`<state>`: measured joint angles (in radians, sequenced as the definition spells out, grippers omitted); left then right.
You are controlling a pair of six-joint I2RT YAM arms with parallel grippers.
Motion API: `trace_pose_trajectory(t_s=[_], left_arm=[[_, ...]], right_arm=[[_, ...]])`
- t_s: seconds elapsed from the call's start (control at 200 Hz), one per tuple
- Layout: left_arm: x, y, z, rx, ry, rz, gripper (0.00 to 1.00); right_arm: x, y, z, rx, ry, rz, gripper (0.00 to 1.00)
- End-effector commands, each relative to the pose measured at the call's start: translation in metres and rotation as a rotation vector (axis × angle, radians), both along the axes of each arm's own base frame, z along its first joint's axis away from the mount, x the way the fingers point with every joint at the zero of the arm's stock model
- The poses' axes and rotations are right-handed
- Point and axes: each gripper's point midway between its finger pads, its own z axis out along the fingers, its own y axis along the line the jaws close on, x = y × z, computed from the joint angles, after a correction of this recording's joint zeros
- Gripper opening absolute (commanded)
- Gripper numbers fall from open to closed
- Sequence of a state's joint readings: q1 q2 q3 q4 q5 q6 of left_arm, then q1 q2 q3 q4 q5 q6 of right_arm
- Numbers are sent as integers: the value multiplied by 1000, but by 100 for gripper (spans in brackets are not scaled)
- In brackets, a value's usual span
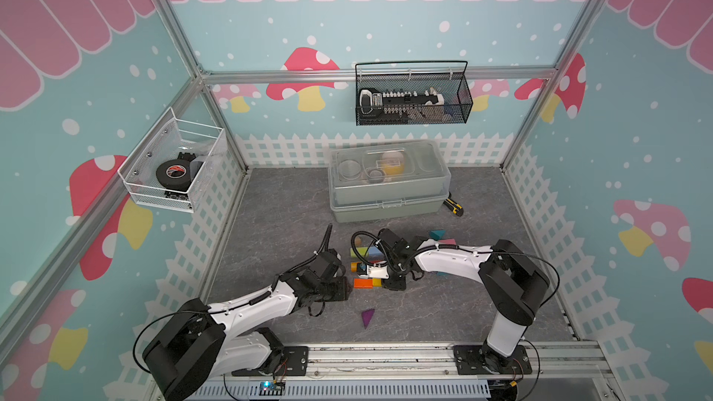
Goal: Assemble a piece of candy with building blocks
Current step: Assemble the building block at the center of the board.
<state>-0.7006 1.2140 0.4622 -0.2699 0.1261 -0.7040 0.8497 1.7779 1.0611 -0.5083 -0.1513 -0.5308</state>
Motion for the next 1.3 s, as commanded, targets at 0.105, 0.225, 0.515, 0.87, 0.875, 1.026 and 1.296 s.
trace_pose_trajectory(t_s=[0.105, 0.225, 0.515, 0.87, 0.875, 1.026, 1.296], left_arm=[[1, -1, -4, -15, 4, 11, 46], [0, 0, -5, -11, 8, 12, 46], [-1, 3, -8, -5, 9, 17, 46], [-5, 4, -3, -25, 2, 17, 46], [-5, 4, -3, -25, 2, 17, 46], [-6, 8, 1, -18, -10, 19, 47], [-8, 6, 4, -8, -27, -27, 48]], right_arm=[[-2, 6, -2, 13, 34, 31, 27], [-1, 7, -4, 12, 35, 31, 28], [3, 8, -5, 10, 21, 25, 32], [7, 12, 13, 73, -27, -13, 54], [8, 12, 14, 76, -28, -14, 54], [8, 13, 29, 128, -57, -48, 60], [22, -2, 67, 258, -122, -358, 64]])
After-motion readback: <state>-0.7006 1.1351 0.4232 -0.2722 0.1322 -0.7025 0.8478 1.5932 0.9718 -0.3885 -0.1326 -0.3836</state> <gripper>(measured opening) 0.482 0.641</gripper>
